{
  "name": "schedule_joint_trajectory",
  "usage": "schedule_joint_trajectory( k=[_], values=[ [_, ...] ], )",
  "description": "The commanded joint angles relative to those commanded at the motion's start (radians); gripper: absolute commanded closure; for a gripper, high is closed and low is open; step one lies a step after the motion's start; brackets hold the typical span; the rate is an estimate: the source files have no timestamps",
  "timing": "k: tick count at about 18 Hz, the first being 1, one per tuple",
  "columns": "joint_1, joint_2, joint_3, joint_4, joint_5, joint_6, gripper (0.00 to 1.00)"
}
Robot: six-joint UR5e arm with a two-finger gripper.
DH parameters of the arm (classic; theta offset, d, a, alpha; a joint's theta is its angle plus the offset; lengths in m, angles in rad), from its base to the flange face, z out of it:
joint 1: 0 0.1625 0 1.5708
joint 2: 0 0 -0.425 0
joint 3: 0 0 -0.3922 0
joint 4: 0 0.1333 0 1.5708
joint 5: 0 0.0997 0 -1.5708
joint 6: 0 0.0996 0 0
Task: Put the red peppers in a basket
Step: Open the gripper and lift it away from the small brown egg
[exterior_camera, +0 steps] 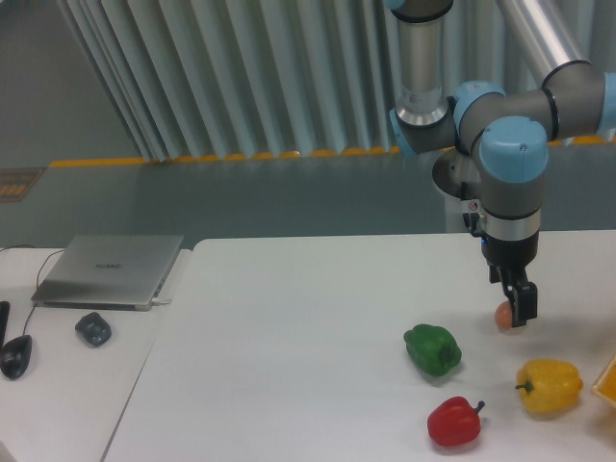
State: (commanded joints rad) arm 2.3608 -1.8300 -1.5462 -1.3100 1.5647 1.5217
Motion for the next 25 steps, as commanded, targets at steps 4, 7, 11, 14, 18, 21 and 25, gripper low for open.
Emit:
schedule_joint_trajectory(
  k=[4, 7, 11, 14, 18, 21, 25],
  values=[
    [-0.002, -0.002, 0.005, 0.0, -0.005, -0.018, 0.0],
    [-0.002, -0.003, 0.0, 0.008, -0.009, -0.081, 0.0],
    [-0.009, -0.005, -0.014, 0.05, -0.049, -0.13, 0.0],
    [-0.005, 0.002, -0.086, 0.161, -0.066, -0.138, 0.0],
    [-0.012, 0.003, -0.11, 0.198, -0.071, -0.176, 0.0],
    [-0.017, -0.002, -0.103, 0.23, -0.136, -0.335, 0.0],
    [-0.049, -0.031, -0.097, 0.356, -0.13, -0.553, 0.0]
  ],
)
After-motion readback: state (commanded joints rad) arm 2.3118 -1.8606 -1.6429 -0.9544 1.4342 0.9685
